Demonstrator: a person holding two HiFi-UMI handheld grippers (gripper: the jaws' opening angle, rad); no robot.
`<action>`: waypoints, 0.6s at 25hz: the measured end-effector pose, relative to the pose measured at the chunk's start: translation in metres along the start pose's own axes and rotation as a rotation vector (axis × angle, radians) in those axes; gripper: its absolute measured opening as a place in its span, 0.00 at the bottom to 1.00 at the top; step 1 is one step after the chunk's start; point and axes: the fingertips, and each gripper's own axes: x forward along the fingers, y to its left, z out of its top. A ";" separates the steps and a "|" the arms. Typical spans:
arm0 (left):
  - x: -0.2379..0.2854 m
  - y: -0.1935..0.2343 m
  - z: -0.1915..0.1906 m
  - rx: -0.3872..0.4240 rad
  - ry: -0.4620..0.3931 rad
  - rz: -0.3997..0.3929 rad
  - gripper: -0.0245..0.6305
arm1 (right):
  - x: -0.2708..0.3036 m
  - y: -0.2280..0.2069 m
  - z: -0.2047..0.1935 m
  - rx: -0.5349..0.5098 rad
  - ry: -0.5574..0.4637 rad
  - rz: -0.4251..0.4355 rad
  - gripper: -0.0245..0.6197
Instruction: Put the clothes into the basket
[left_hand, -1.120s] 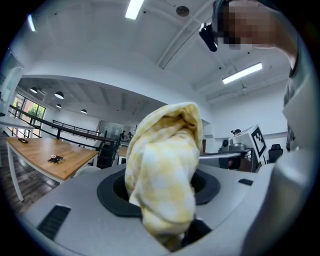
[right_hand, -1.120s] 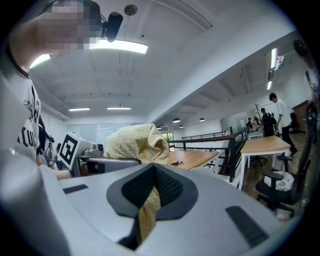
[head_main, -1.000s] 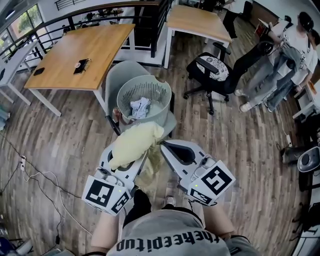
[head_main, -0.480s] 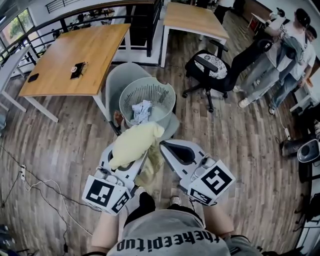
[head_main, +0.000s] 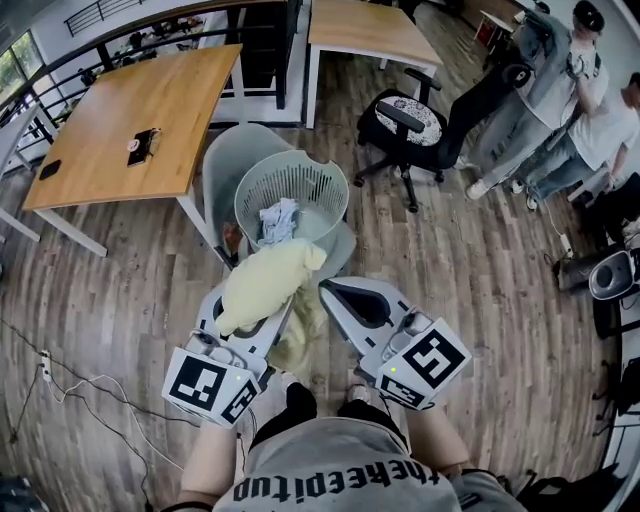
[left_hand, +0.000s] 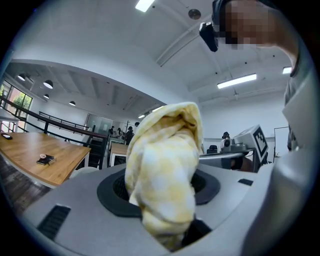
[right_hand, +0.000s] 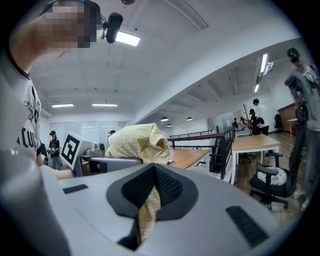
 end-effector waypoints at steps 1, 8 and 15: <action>0.000 0.003 0.000 0.000 0.002 -0.008 0.37 | 0.002 0.001 0.000 0.001 0.000 -0.008 0.05; -0.003 0.017 -0.001 0.000 0.008 -0.044 0.37 | 0.013 0.006 -0.005 0.005 0.010 -0.053 0.05; 0.006 0.027 -0.004 -0.015 0.024 -0.066 0.37 | 0.022 -0.001 -0.007 0.015 0.022 -0.074 0.05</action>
